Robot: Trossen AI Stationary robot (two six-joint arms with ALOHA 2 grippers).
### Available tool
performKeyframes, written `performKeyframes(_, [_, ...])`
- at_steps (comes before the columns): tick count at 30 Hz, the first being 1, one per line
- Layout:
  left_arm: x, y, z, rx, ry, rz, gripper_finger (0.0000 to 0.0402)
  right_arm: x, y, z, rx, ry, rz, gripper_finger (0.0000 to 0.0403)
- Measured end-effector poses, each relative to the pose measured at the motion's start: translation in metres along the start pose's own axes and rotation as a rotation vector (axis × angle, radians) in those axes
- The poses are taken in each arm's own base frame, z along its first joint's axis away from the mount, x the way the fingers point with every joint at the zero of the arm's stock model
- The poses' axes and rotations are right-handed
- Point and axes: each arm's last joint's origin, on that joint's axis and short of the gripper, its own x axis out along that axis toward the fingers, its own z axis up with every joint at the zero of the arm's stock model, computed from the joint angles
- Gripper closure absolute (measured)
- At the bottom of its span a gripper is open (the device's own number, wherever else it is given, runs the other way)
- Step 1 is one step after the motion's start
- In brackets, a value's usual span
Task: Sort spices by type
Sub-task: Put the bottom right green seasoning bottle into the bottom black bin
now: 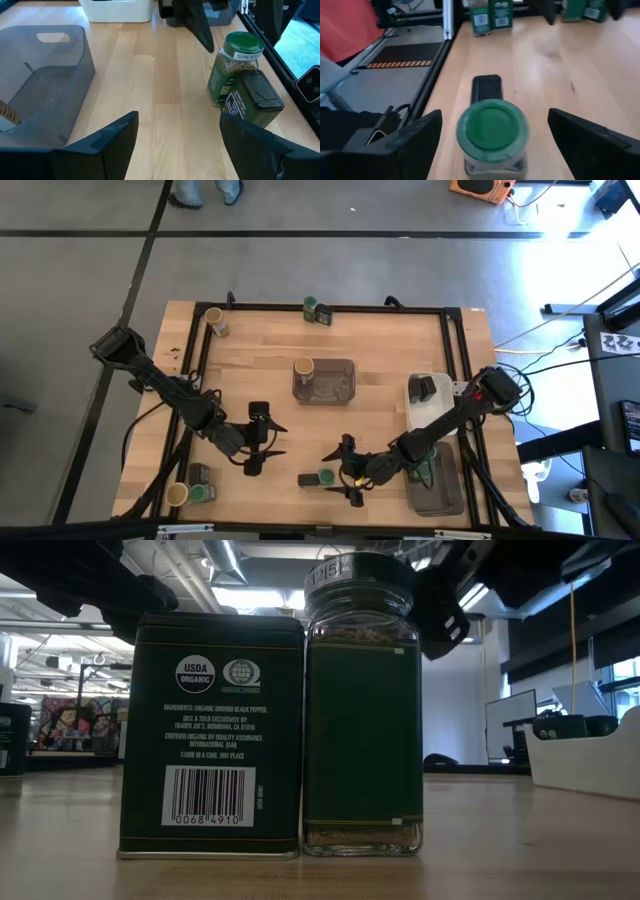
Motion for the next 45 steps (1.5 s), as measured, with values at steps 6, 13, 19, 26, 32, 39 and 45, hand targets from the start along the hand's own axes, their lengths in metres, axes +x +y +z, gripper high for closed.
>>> performKeyframes(6, [0.0,0.0,0.0,0.0,0.0,0.0,0.0126,0.007,0.0,-0.011,-0.01,0.024,0.033,0.0042])
performKeyframes(13, [0.0,0.0,0.0,0.0,0.0,0.0,0.0126,0.015,-0.002,-0.016,-0.019,-0.007,0.027,0.0087])
performKeyframes(19, [0.0,0.0,0.0,0.001,0.001,0.0,0.0126,0.015,-0.002,-0.016,-0.023,-0.011,0.029,0.0199])
performKeyframes(26, [0.0,0.0,0.0,0.0,0.001,0.0,0.0126,0.011,-0.001,-0.012,-0.028,-0.015,0.017,0.0199])
performKeyframes(32, [0.0,0.0,0.0,-0.03,0.001,-0.001,0.0126,-0.01,0.006,0.004,-0.048,0.024,0.0,0.0199])
performKeyframes(39, [0.0,0.0,0.0,-0.042,0.001,-0.001,0.0126,-0.059,0.032,0.025,-0.054,0.04,-0.003,0.0199])
performKeyframes(45, [0.0,0.0,0.0,-0.039,0.001,-0.001,0.0126,-0.11,0.049,0.039,0.004,0.068,0.022,0.0199])
